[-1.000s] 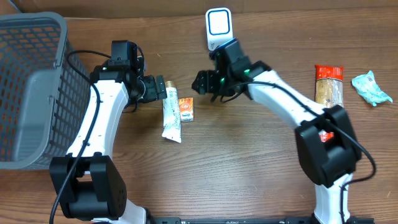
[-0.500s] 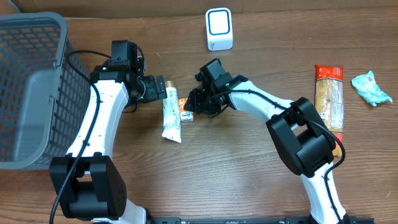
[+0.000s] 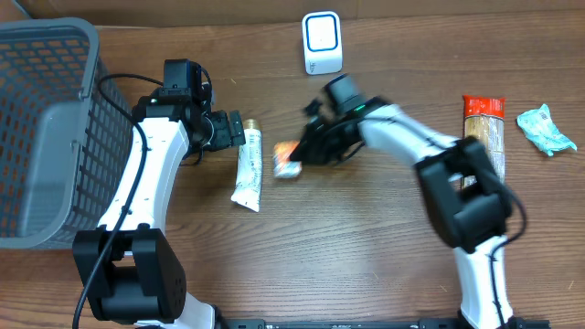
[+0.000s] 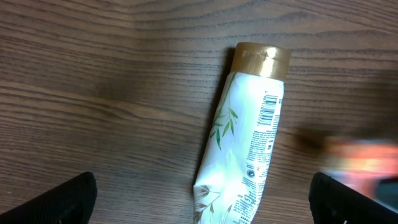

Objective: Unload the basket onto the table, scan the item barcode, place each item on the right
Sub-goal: 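Grasp the small orange box with the right gripper and lift it, then hold the orange box in front of the scanner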

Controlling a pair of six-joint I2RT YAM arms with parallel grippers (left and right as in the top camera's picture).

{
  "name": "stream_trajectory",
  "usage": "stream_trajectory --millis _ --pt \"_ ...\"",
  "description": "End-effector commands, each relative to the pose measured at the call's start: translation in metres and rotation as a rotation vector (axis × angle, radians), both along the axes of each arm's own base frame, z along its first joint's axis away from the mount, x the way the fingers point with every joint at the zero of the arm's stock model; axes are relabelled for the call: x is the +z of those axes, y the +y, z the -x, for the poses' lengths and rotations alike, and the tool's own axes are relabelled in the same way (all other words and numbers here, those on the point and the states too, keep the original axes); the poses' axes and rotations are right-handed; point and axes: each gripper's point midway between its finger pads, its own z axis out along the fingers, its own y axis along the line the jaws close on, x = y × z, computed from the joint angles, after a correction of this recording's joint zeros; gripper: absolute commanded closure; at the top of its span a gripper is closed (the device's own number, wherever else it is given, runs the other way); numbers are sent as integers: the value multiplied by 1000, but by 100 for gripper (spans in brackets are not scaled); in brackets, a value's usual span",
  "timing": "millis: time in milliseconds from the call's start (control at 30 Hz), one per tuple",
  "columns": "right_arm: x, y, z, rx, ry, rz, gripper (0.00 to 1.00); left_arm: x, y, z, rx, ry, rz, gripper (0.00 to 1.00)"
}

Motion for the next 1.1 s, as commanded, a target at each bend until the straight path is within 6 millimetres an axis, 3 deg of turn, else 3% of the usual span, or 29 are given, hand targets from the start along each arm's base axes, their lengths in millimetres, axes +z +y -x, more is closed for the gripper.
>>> stream_trajectory --millis 0,167,300,467,600,667,800,867,933,1067 --pt "127 -36 -6 100 -201 -377 96 7 0 -3 -18 -21 -12 0" --pt "192 -74 -4 83 -256 -532 96 7 0 -3 -18 -21 -12 0" --pt "233 -91 3 104 -330 -630 96 7 0 -3 -18 -21 -12 0" --pt "259 -98 11 118 -372 -665 96 7 0 -3 -18 -21 -12 0" --pt "264 -98 10 81 -348 -623 96 7 0 -3 -18 -21 -12 0" --pt "252 -99 -4 -4 -351 -510 96 7 0 -3 -18 -21 -12 0" --pt "204 -109 -39 -220 -427 -68 96 7 0 -3 -18 -21 -12 0" --pt "192 -119 -56 -299 -518 168 96 7 0 -3 -18 -21 -12 0" --pt "199 -126 -71 -369 -653 389 97 7 0 -3 -18 -21 -12 0" --pt "233 -126 -99 -442 -921 658 97 7 0 -3 -18 -21 -12 0"
